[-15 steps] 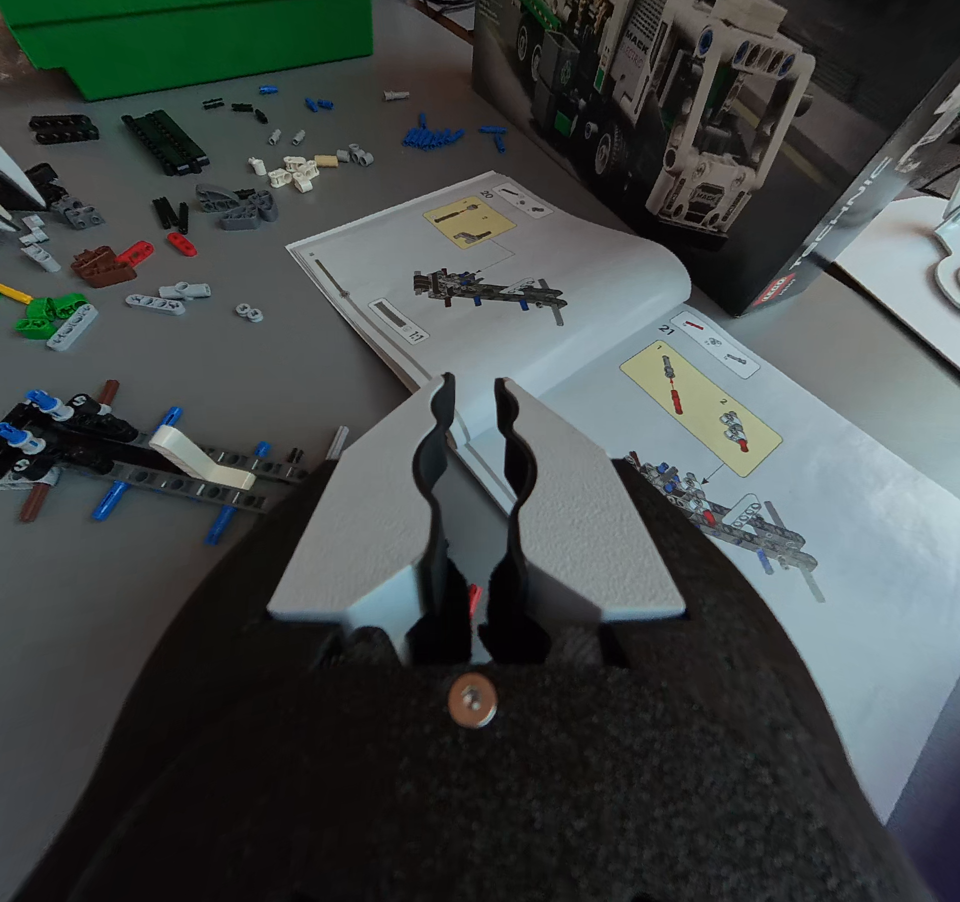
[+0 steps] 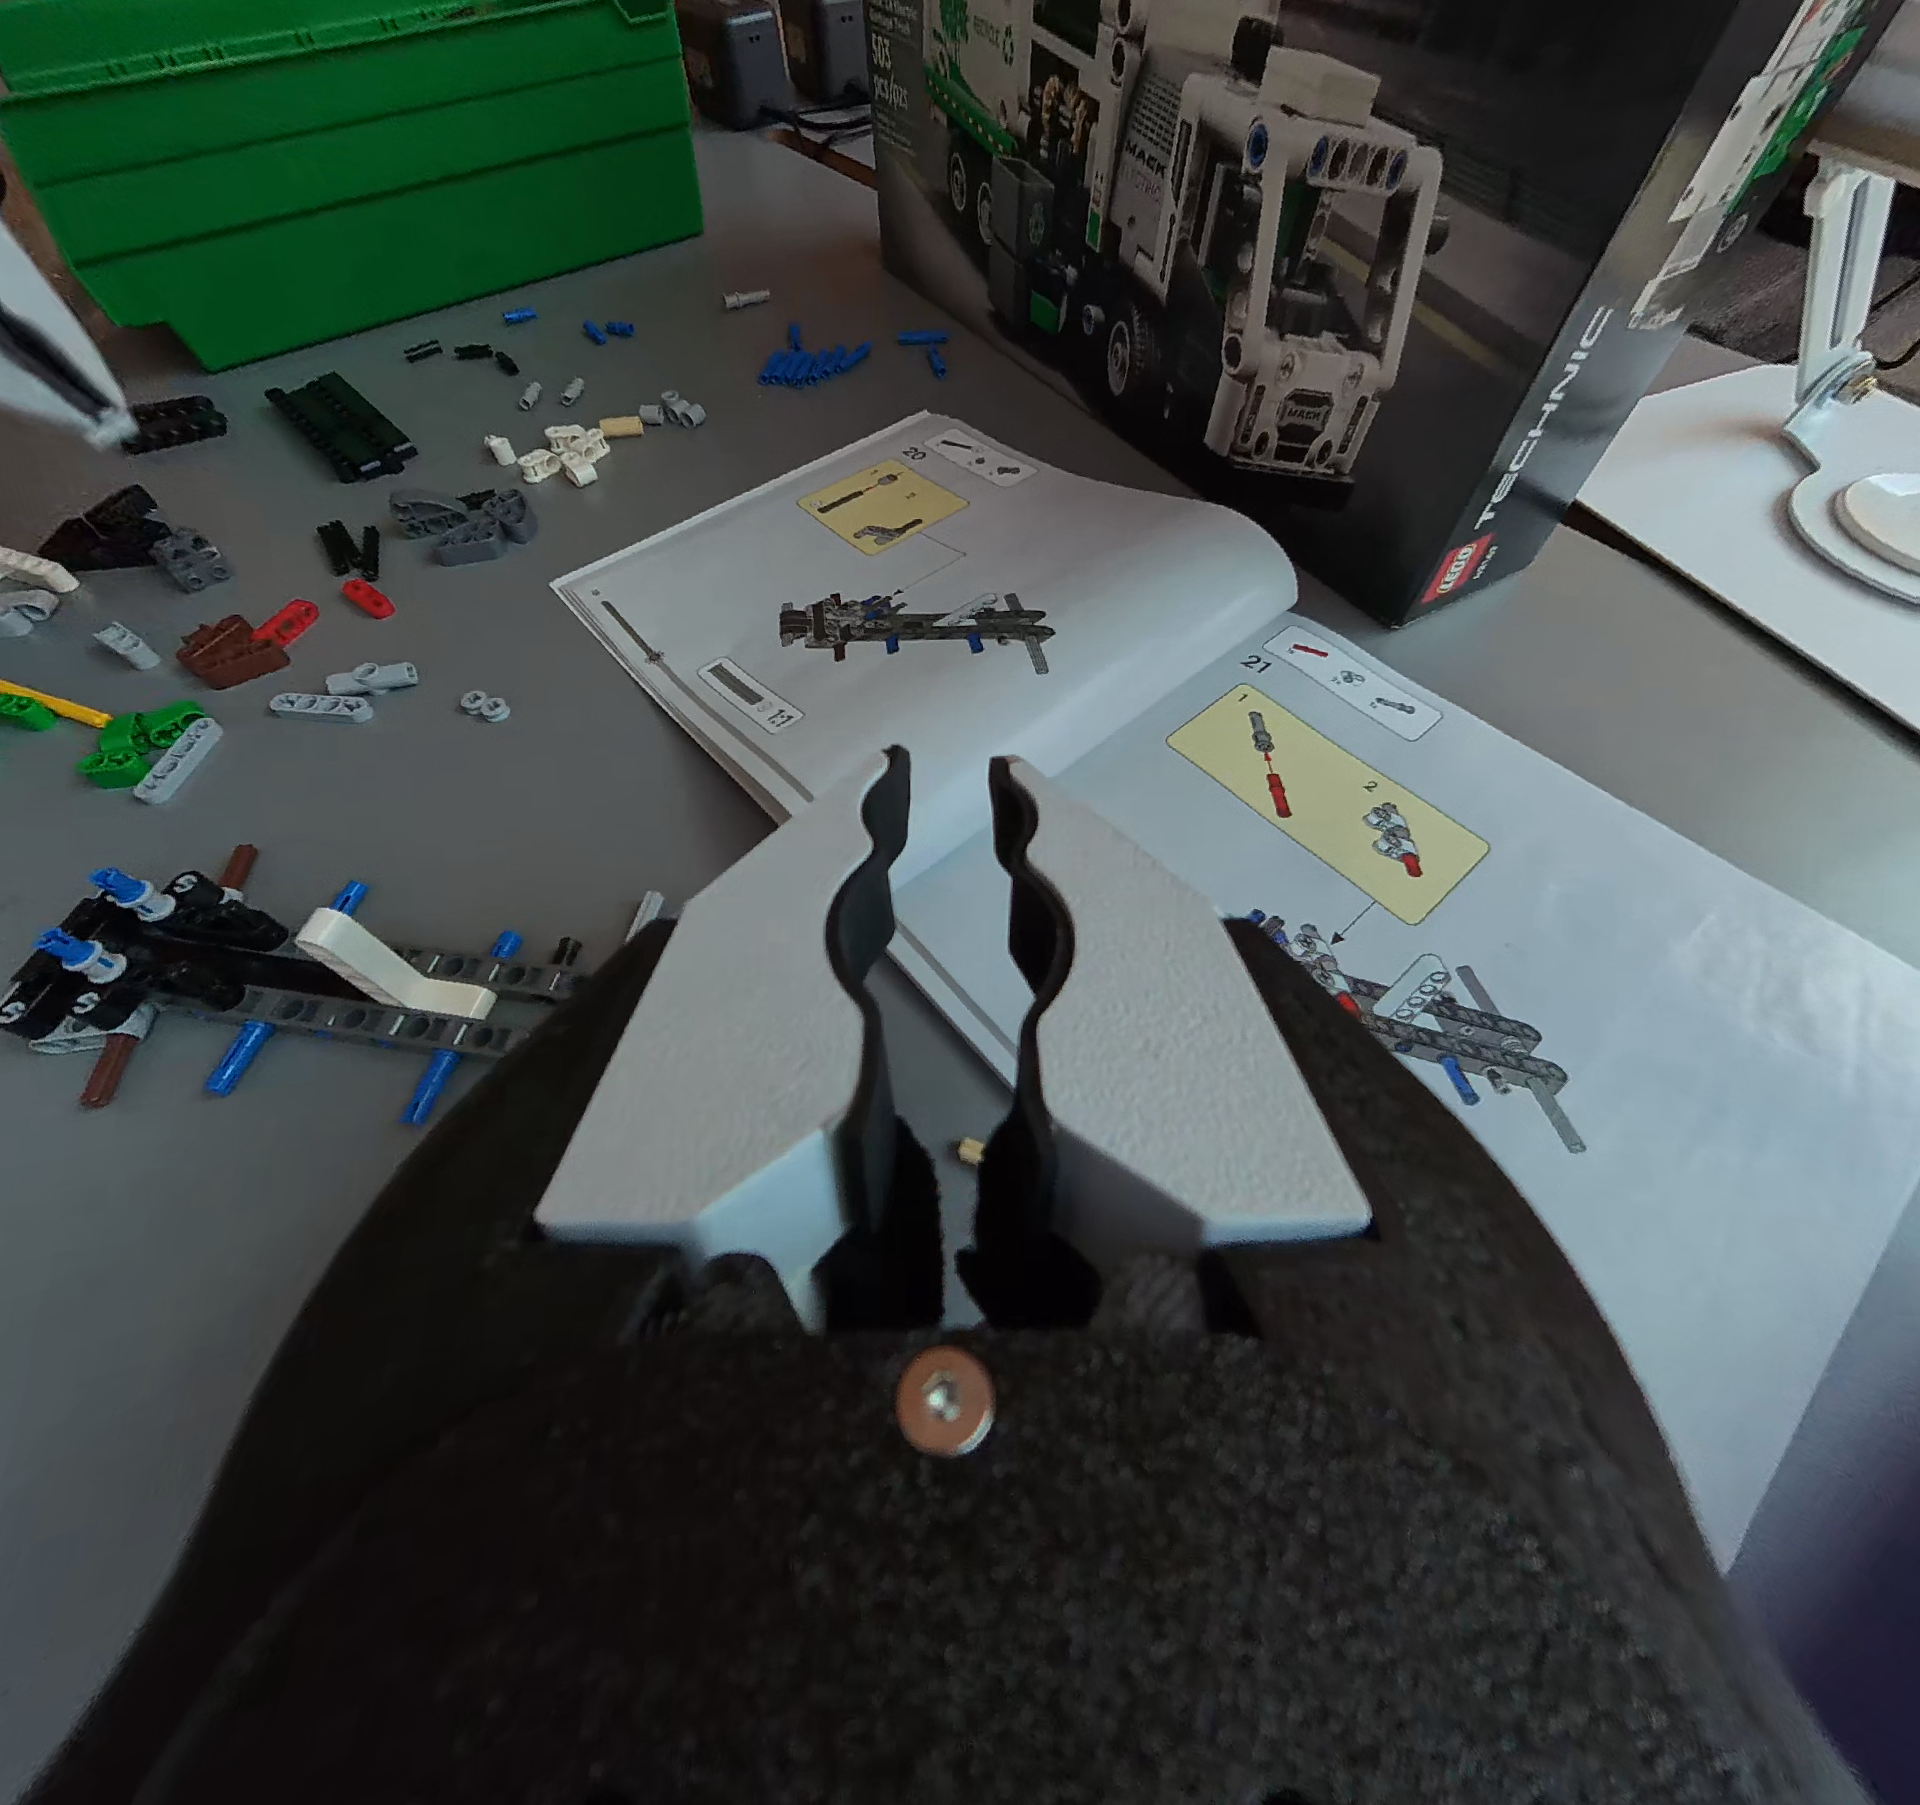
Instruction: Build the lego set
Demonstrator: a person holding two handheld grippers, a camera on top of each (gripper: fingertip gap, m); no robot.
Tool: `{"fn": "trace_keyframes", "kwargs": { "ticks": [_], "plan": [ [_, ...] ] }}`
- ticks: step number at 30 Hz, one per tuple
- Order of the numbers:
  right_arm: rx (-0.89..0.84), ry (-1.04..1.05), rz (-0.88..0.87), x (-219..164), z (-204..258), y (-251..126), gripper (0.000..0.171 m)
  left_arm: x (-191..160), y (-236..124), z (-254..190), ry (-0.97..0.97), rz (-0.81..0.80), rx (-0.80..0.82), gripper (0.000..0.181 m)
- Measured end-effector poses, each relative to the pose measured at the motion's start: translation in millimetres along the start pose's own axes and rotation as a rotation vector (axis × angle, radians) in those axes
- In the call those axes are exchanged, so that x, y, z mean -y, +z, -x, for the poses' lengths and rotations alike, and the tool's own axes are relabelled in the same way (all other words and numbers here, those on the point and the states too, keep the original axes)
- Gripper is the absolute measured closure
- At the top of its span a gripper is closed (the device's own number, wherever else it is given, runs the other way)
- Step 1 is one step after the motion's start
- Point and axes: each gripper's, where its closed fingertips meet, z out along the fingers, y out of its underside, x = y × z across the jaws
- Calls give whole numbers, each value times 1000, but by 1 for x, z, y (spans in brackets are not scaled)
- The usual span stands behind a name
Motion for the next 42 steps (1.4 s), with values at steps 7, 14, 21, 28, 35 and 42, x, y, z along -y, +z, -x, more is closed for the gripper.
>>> {"fn": "trace_keyframes", "kwargs": {
  "ticks": [7, 14, 21, 28, 35, 42],
  "plan": [
    [19, 29, 13, -7, -3, 2, 158, 85, 34, 71, -281, -255, 8, 179],
    [7, 16, 8, -4, -4, -1, 159, 79, 75, 76, -228, -207, -67, 179],
    [263, 23, 73, 20, 55, 16, 145, 97, 64, 56, -278, -359, -168, 179],
    [636, 81, 59, 67, 134, 51, 145, 130, 34, 8, -297, -624, -438, 180],
    [823, 176, -27, 81, 161, 56, 154, 126, 35, -6, -247, -638, -431, 180],
    [774, 149, -58, 80, 154, 55, 171, 125, 38, -7, -211, -635, -392, 180]
  ]
}}
